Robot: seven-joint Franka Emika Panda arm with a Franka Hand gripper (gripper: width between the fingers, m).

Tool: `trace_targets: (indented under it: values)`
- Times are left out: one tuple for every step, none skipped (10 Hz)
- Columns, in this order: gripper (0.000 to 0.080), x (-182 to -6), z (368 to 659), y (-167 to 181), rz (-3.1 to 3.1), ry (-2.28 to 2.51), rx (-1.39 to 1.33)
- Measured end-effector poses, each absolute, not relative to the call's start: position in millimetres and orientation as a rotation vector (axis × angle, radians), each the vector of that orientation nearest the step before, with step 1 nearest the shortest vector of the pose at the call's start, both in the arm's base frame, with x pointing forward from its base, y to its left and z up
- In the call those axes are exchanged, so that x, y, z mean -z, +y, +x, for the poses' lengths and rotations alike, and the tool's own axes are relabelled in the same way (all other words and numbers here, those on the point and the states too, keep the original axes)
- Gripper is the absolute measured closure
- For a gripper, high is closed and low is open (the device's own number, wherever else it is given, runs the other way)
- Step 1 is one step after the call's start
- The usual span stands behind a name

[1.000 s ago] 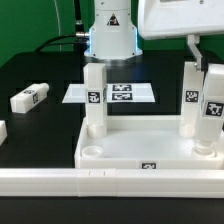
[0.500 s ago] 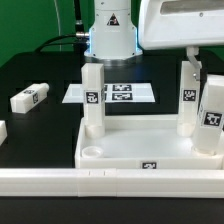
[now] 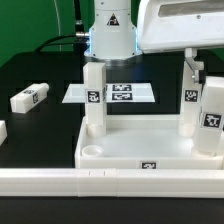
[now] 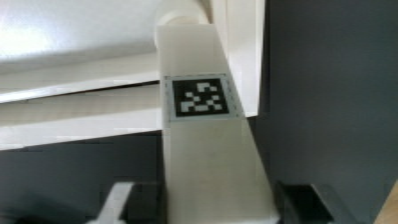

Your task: Assemble desk

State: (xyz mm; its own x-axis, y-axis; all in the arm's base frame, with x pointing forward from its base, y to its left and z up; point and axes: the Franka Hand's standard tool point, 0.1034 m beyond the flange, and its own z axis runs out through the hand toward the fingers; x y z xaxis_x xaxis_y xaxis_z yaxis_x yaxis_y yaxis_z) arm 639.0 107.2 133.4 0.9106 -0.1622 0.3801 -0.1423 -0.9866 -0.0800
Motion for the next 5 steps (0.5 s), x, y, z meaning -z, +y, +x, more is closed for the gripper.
trace_targets:
  values:
    - [0.0498,-132.9,638.8,107.1,-3.022,0.241,0.607]
    - [0.0322,-132.6,638.7,107.1,-3.022,0.241,0.606]
    - [0.0189,-132.3,638.6,107.0,-3.022,0.241,0.605]
    - [0.0189,-132.1,638.6,107.0,-3.023,0.241,0.605]
    - [0.0161,-131.7,638.7,105.6,-3.026,0.234,0.605]
